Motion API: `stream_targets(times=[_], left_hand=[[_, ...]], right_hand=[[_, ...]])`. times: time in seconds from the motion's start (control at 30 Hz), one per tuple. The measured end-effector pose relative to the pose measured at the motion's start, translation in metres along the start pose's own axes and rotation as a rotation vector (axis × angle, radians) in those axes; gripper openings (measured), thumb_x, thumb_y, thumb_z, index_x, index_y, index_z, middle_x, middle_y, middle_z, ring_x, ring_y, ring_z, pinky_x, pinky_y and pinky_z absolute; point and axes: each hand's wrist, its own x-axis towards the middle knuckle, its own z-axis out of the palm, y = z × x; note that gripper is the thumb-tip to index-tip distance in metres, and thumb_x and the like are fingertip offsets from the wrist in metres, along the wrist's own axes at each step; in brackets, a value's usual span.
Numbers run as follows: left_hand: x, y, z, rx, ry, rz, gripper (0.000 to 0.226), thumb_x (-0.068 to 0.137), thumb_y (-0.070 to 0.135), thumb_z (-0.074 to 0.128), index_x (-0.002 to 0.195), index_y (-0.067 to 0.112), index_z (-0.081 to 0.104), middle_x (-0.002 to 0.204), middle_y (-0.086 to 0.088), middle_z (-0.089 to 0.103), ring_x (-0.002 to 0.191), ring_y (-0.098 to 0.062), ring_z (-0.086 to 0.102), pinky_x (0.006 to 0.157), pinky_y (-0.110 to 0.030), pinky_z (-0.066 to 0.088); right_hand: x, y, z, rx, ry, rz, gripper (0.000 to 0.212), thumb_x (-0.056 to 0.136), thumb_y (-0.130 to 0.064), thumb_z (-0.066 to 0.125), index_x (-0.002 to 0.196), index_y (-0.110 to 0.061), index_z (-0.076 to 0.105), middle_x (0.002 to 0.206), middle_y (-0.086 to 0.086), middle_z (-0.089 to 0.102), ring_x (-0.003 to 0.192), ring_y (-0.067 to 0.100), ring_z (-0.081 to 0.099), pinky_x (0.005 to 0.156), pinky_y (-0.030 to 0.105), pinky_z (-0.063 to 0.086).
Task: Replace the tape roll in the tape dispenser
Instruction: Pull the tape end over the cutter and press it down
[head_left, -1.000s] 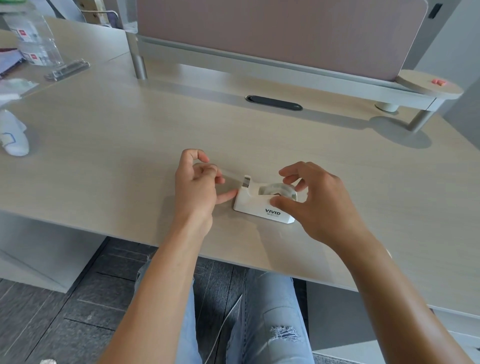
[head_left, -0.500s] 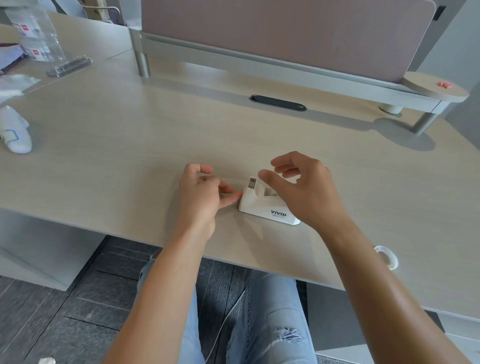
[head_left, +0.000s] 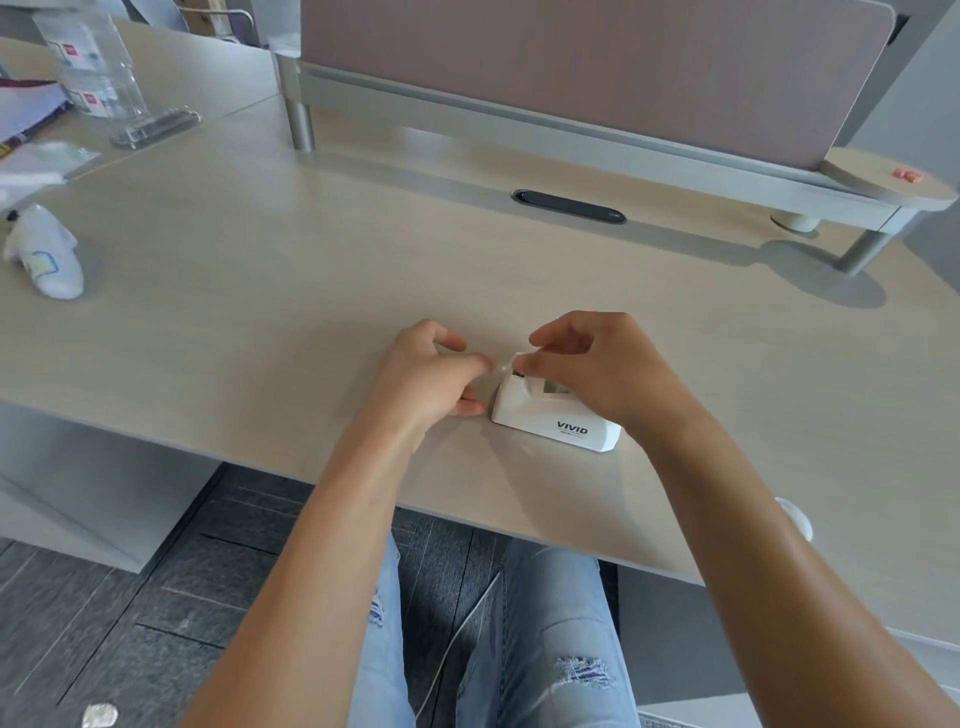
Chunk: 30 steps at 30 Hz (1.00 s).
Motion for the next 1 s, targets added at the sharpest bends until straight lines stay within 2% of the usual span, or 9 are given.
stream_targets(times=[0.13,0.23,0.3,0.37,0.5,0.67,0.77,0.93,1.0], left_hand=[[-0.001,0.0,0.003,0.081,0.013,0.016,0.035,0.083,0.02,0.083,0.111,0.014,0.063,0.081,-0.012,0.066,0.055,-0.024,0.073,0.076,-0.044,0.068],[-0.006,-0.001,0.006,0.145,0.062,0.064,0.033,0.084,0.022,0.081,0.11,0.014,0.063,0.104,-0.019,0.07,0.055,-0.021,0.073,0.049,-0.02,0.059],[-0.011,-0.002,0.01,0.212,0.116,0.116,0.032,0.084,0.024,0.079,0.109,0.014,0.063,0.103,-0.016,0.07,0.062,-0.025,0.075,0.041,-0.016,0.051],[-0.013,-0.004,0.013,0.338,0.183,0.202,0.031,0.083,0.028,0.076,0.107,0.014,0.062,0.101,-0.012,0.072,0.074,-0.032,0.076,0.059,-0.029,0.061],[-0.023,-0.005,0.011,0.71,0.288,0.291,0.023,0.091,0.022,0.063,0.112,0.012,0.059,0.108,-0.007,0.067,0.095,-0.032,0.062,0.072,-0.035,0.043],[-0.04,-0.016,0.008,0.612,0.354,0.412,0.028,0.094,0.007,0.054,0.117,0.016,0.065,0.115,-0.005,0.07,0.105,-0.031,0.065,0.078,-0.037,0.048],[-0.05,-0.026,0.014,0.525,0.254,0.568,0.043,0.092,-0.004,0.051,0.122,0.018,0.071,0.117,-0.006,0.067,0.116,-0.031,0.059,0.091,-0.045,0.052],[-0.057,-0.037,0.02,0.61,0.198,0.632,0.055,0.09,-0.006,0.05,0.132,0.025,0.067,0.121,-0.004,0.064,0.12,-0.032,0.052,0.093,-0.05,0.051],[-0.058,-0.038,0.02,0.656,0.199,0.642,0.056,0.09,-0.006,0.05,0.134,0.025,0.066,0.12,-0.005,0.063,0.119,-0.032,0.051,0.092,-0.049,0.051]], right_hand=[[-0.001,0.003,0.0,0.024,0.002,0.002,0.035,0.078,-0.036,0.091,0.104,-0.019,0.076,0.088,-0.002,0.077,0.063,0.001,0.066,0.051,0.005,0.043],[-0.004,0.004,0.002,0.044,0.015,-0.003,0.037,0.076,-0.037,0.092,0.104,-0.018,0.076,0.085,-0.003,0.074,0.059,-0.001,0.065,0.05,0.004,0.042],[-0.006,0.003,0.002,0.05,0.024,-0.004,0.039,0.075,-0.037,0.093,0.104,-0.018,0.075,0.085,-0.002,0.074,0.056,-0.003,0.065,0.05,0.004,0.043],[-0.008,0.002,0.002,0.044,0.035,-0.012,0.041,0.074,-0.038,0.093,0.105,-0.018,0.075,0.09,0.0,0.076,0.064,0.005,0.07,0.053,0.008,0.046],[-0.011,-0.001,0.003,0.036,0.062,-0.024,0.042,0.075,-0.037,0.092,0.108,-0.017,0.074,0.1,0.005,0.078,0.088,0.023,0.077,0.064,0.02,0.053],[-0.012,-0.006,0.004,-0.003,0.064,-0.03,0.04,0.079,-0.033,0.09,0.112,-0.016,0.073,0.097,0.0,0.076,0.07,0.01,0.07,0.054,0.013,0.051],[-0.013,-0.007,0.003,0.014,0.06,-0.016,0.041,0.08,-0.03,0.09,0.113,-0.015,0.072,0.099,0.0,0.076,0.065,0.006,0.068,0.057,0.015,0.051],[-0.015,-0.004,0.006,0.06,0.084,-0.026,0.041,0.077,-0.03,0.091,0.11,-0.015,0.073,0.1,0.003,0.077,0.082,0.018,0.076,0.077,0.031,0.061],[-0.016,-0.003,0.007,0.083,0.089,-0.023,0.041,0.077,-0.031,0.091,0.11,-0.015,0.073,0.101,0.004,0.077,0.09,0.023,0.077,0.075,0.03,0.06]])
